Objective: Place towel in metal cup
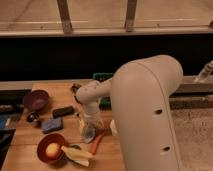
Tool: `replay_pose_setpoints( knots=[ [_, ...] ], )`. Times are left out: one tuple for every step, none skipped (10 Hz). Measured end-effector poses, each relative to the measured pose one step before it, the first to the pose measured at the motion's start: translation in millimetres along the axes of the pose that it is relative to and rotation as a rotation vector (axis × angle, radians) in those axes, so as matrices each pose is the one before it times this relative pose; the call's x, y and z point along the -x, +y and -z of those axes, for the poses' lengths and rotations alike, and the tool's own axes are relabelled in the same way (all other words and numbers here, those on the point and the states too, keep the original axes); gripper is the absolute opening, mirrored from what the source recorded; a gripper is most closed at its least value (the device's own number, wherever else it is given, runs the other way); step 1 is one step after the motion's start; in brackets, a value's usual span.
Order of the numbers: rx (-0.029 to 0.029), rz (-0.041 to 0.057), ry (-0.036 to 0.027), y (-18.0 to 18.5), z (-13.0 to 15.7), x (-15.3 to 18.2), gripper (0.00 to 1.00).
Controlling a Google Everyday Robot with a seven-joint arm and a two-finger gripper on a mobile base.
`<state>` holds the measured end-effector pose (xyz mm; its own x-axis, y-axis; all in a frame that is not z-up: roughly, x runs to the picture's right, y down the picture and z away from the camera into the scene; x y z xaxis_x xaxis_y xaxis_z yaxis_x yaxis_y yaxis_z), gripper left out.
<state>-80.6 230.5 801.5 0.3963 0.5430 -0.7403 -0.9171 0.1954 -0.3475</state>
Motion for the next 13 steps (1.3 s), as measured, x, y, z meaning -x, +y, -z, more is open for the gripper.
replay_pose_setpoints(
  knots=[
    [0.00501,0.00962,-0.00184,4.41,-0.21,0.01,0.58],
    [0.00539,0.01286,-0.00176,3.98,-0.26,0.10,0.48],
    [0.00583,0.01224,-0.00194,3.48,-0.18,0.18,0.40],
    [0.00673,0.01597,0.00039,4.42,-1.83,-0.11,0.28],
    [0.01153,0.01191,-0.00110,4.79,-1.50,-0.07,0.17],
    [0.01177,0.00583,-0.00286,1.72,-0.55,0.06,0.09],
    [0.01277,0.00484,-0.00378,-0.52,0.02,-0.49,0.02],
    [0.03022,0.00436,-0.01321,2.13,2.01,-0.70,0.00],
    [0.05492,-0.00477,-0.03084,-0.69,5.66,0.77,0.00],
    [0.07854,-0.01084,-0.04352,-6.48,12.12,0.60,0.00],
    [0.06647,0.00141,-0.04948,-0.53,18.91,2.87,0.00],
    [0.01325,0.00515,-0.03086,2.72,13.67,4.09,0.00],
    [-0.00320,0.01697,-0.03777,5.75,18.77,7.78,0.00]
  ],
)
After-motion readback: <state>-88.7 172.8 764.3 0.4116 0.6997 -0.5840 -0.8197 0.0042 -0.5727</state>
